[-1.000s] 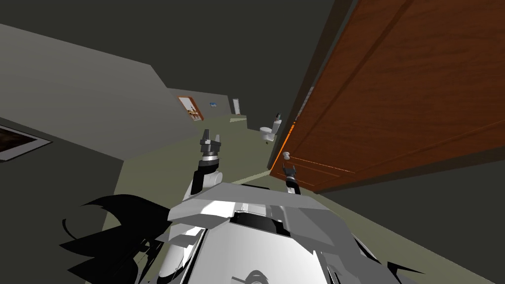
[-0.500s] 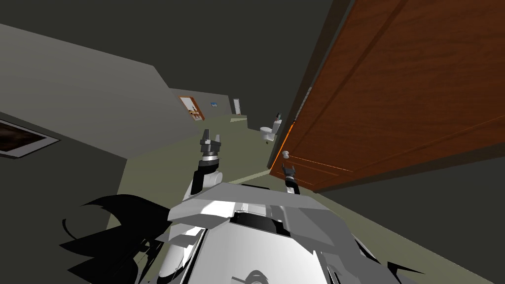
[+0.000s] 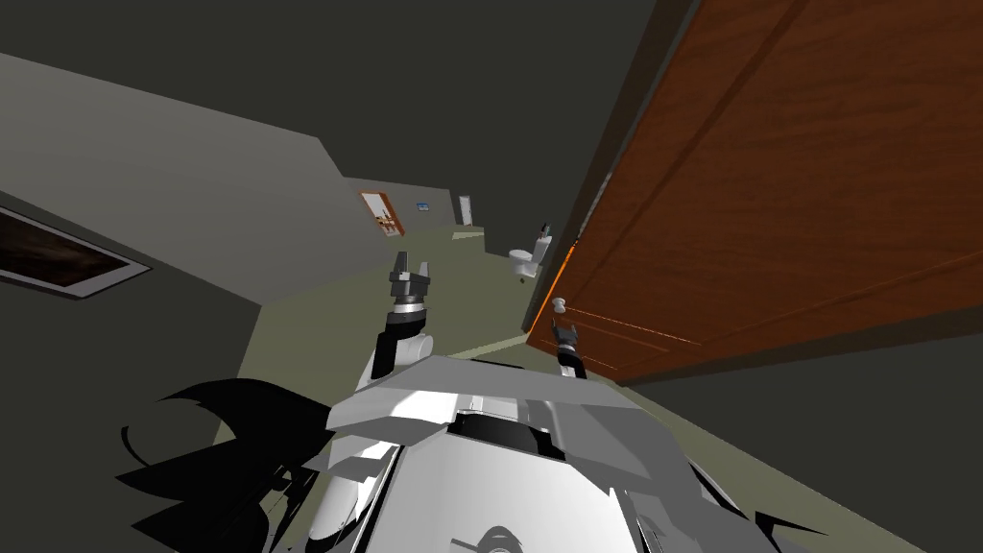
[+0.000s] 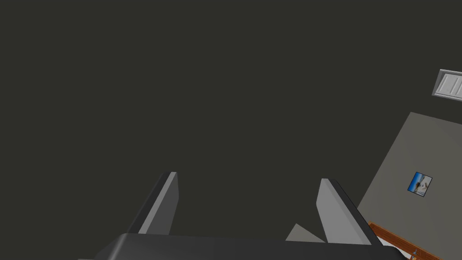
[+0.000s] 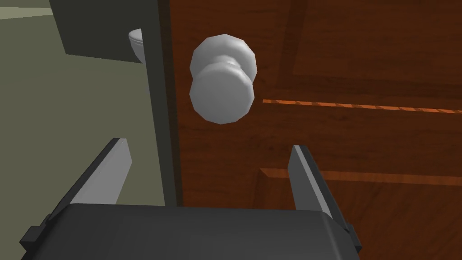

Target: Pull the door open

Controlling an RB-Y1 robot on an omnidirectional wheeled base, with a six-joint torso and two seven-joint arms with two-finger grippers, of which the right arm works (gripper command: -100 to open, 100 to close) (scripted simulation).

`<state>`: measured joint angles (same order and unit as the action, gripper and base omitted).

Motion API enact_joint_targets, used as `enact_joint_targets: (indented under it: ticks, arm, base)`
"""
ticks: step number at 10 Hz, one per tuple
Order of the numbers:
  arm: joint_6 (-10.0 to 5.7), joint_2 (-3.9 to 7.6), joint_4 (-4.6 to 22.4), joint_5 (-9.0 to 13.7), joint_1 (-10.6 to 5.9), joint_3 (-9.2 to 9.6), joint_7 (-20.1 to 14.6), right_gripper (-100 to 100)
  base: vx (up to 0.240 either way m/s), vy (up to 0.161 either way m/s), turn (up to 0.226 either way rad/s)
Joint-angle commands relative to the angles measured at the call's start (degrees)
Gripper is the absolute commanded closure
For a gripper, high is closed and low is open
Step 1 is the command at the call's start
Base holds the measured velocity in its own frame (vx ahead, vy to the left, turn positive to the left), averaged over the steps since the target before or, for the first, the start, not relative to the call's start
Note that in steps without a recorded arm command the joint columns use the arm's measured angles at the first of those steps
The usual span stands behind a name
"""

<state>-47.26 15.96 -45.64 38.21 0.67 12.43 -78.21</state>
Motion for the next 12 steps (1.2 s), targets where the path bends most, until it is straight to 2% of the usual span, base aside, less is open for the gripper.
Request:
enact_joint_targets:
  ticks: [1,4,5,6,7,8,12]
  arm:
    - [-0.75,1.04,1.37,0.26,-0.1,-0.37,-1.49,-100]
    - [-1.7,3.1,2.66,0.93,0.59,-1.35,-3.77,-100]
    - [-1.7,3.1,2.66,0.93,0.59,-1.35,-3.77,-100]
    - [-2.04,3.82,3.11,1.16,0.83,-1.69,-4.56,-100]
    - [-1.77,3.33,2.83,1.04,0.7,-1.52,-3.91,-100]
    - [-1.77,3.33,2.83,1.04,0.7,-1.52,-3.91,100]
    - [-1.77,3.33,2.83,1.04,0.7,-1.52,-3.91,100]
  base:
    - [0.182,0.01,0.085]
    - [0.206,-0.016,0.134]
    - [0.119,-0.018,0.021]
    - [0.113,-0.016,0.061]
    - [0.06,-0.012,0.021]
    - [-0.009,-0.003,-0.035]
    - [-0.013,0.0,0.003]
